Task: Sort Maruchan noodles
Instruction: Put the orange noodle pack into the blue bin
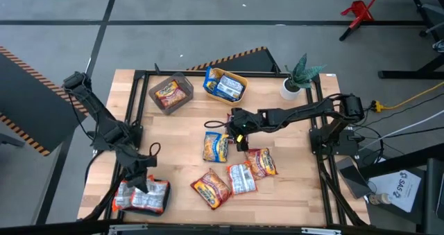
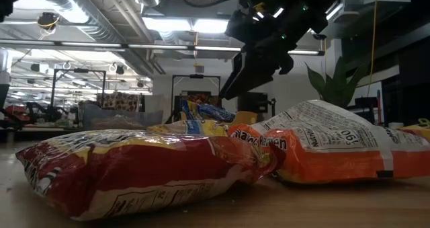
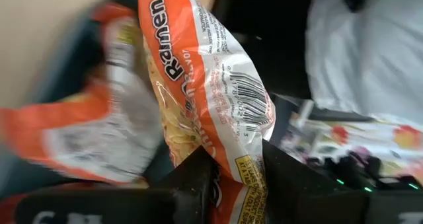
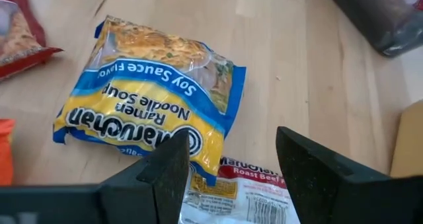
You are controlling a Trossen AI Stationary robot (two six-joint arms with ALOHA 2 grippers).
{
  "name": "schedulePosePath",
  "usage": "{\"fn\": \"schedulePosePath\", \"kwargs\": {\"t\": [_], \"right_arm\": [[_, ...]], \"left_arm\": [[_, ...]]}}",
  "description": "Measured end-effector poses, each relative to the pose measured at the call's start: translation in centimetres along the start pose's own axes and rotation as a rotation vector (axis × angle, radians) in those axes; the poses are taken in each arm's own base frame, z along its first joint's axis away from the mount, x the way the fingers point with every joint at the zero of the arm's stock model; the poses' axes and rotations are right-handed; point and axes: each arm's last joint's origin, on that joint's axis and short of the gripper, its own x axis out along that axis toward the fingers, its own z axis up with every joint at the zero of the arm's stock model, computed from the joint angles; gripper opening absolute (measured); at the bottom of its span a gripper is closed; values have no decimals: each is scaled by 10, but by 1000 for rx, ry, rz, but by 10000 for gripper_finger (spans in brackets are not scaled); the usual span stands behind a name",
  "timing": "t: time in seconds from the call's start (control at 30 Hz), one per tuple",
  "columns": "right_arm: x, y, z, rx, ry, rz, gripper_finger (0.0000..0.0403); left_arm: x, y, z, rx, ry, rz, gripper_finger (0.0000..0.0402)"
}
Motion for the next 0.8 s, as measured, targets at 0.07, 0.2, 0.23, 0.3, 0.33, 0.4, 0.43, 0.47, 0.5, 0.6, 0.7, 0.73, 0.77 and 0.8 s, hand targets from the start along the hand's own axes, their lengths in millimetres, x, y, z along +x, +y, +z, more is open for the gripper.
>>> {"fn": "schedulePosePath", "kwargs": {"t": [0.07, 0.2, 0.23, 0.3, 0.33, 0.4, 0.43, 0.47, 0.5, 0.6, 0.7, 0.73, 0.77, 0.8], "right_arm": [[0, 1, 0, 2, 2, 1, 211], [0, 1, 0, 7, 3, 0, 211], [0, 1, 0, 7, 3, -1, 211], [0, 1, 0, 7, 3, -1, 211], [0, 1, 0, 7, 3, -1, 211], [0, 1, 0, 7, 3, -2, 211], [0, 1, 0, 7, 4, -2, 211], [0, 0, 0, 7, 4, -5, 211], [0, 0, 0, 7, 5, -9, 211], [0, 0, 0, 7, 7, -14, 211], [0, 0, 0, 7, 7, -14, 211], [0, 0, 0, 7, 7, -14, 211], [0, 0, 0, 6, 7, -14, 211], [0, 0, 0, 6, 7, -14, 211]], "left_arm": [[1, 2, 0, 10, -6, 24, 85], [1, 2, 0, 38, 10, 18, 85], [1, 2, -1, 44, 26, 16, 85], [1, 2, -1, 57, 46, 13, 85], [1, 2, -1, 72, 47, 13, 85], [1, 2, -1, 97, 44, 13, 85], [1, 2, -1, 103, 43, 12, 85], [1, 2, -1, 105, 41, 12, 86], [1, 2, -1, 106, 37, 13, 86], [1, 2, -1, 108, 43, 11, 97], [1, 1, -2, 108, 79, 3, 111], [1, 1, -2, 108, 86, 0, 116], [1, 1, -2, 109, 90, -4, 122], [1, 0, -2, 110, 89, -8, 128]]}}
